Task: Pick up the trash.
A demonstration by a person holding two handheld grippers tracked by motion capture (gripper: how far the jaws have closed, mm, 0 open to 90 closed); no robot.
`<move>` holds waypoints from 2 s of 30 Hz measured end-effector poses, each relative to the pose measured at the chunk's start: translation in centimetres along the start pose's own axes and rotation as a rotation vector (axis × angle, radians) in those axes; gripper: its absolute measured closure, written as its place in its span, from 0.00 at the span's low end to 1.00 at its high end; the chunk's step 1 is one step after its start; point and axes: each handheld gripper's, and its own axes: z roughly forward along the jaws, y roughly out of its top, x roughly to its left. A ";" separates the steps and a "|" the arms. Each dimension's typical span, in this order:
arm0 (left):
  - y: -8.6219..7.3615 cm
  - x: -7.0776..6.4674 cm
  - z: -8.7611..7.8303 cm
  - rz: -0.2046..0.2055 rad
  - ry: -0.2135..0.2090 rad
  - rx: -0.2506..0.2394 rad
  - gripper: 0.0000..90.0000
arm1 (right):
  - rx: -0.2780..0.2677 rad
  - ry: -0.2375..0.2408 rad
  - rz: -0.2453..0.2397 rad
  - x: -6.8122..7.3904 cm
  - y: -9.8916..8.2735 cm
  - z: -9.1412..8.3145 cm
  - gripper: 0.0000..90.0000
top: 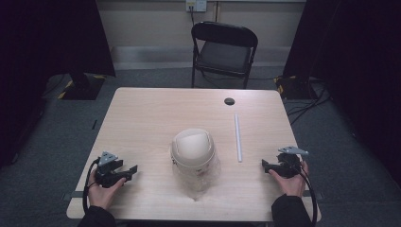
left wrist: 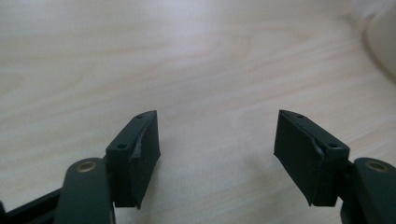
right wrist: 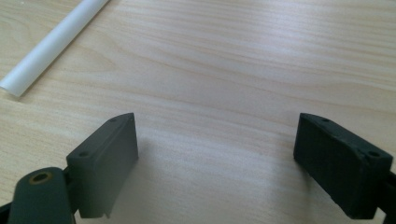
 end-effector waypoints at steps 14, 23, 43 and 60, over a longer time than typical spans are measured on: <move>2.4 1.1 -3.7 -0.024 -0.171 -0.278 0.34 | 0.001 -0.003 0.002 0.0 0.0 0.0 0.14; 4.3 0.5 -3.9 0.068 -0.266 -0.278 0.31 | 0.001 -0.002 0.001 0.0 0.0 0.0 0.14; 9.2 -2.7 -3.7 0.127 -0.462 -0.293 0.32 | 0.001 -0.003 0.002 0.0 0.0 0.0 0.14; 10.4 -7.8 -2.5 0.221 -0.555 -0.273 0.30 | 0.001 -0.004 0.003 0.0 0.0 0.0 0.14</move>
